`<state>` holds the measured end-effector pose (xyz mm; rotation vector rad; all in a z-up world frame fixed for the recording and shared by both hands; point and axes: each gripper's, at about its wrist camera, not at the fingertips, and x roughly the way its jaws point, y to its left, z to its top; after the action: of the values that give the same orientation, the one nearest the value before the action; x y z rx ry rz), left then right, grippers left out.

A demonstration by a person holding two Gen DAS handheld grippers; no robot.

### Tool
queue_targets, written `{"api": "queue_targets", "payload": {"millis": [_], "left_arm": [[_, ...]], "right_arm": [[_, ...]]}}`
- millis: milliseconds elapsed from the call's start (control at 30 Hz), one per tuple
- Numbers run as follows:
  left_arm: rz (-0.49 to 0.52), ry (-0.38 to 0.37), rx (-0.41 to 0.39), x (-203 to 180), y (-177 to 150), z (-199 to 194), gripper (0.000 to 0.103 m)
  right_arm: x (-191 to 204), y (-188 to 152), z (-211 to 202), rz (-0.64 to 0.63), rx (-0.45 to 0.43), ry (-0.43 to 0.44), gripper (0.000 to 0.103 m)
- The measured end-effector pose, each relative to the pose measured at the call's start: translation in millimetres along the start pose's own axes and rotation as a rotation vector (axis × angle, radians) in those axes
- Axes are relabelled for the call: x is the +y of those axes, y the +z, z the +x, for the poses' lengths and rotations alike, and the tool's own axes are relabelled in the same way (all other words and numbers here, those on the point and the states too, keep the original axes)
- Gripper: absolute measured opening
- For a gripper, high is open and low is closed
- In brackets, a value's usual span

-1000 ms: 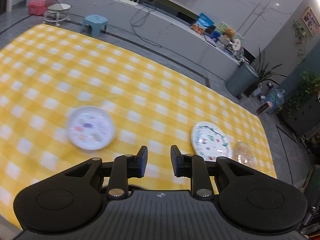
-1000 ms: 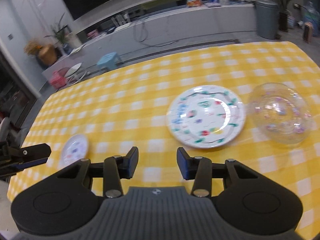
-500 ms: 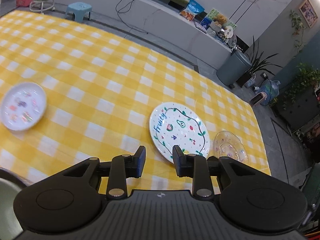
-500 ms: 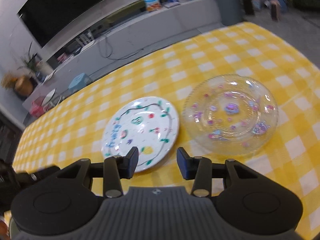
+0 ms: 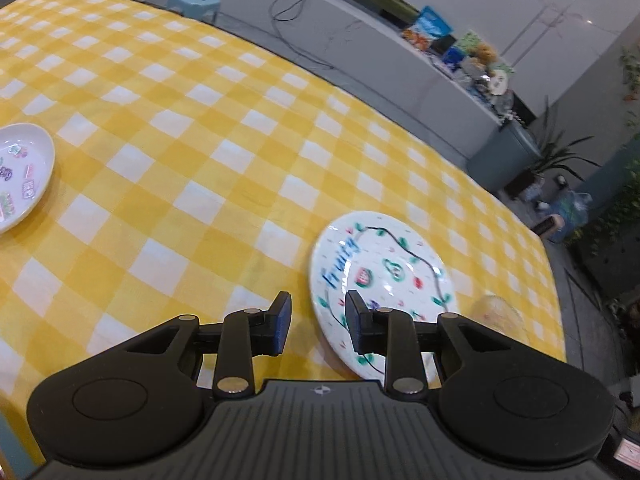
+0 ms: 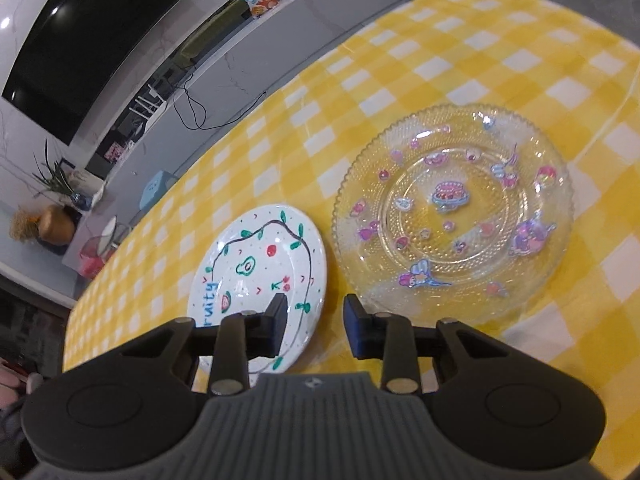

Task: Organize plates and bowls
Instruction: 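Close both grippers on the rim of the 'Fruity' plate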

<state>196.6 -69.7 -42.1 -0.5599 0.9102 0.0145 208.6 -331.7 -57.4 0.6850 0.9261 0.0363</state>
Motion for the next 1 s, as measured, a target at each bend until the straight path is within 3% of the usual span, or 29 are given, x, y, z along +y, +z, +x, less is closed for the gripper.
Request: {"api": "queue_targets", "payload": {"millis": [400,567,733,1000], "left_arm": [[-0.04,-0.018,-0.014,3.7,10.5,28.4,0.033],[0.011,-0.007,-0.039,-3.2,11.5,33.2,0.032],[0.044,0.001,-0.044,-6.7,11.9,37.0,0.015],[0.063,0.007,-0.047,-6.2,10.0,32.8,0.012]], "right_arm": [[-2.9,2.1,10.6,0.015,-0.023,0.024,0.024],[-1.5,2.8,12.2,-0.001,-0.037,0.017,0.02],[1.1,0.9,15.7,-0.027,-0.032,0.004,0.012],[2.0,-0.2,13.6,-0.046,-0.025,-0.011,0.007]]}}
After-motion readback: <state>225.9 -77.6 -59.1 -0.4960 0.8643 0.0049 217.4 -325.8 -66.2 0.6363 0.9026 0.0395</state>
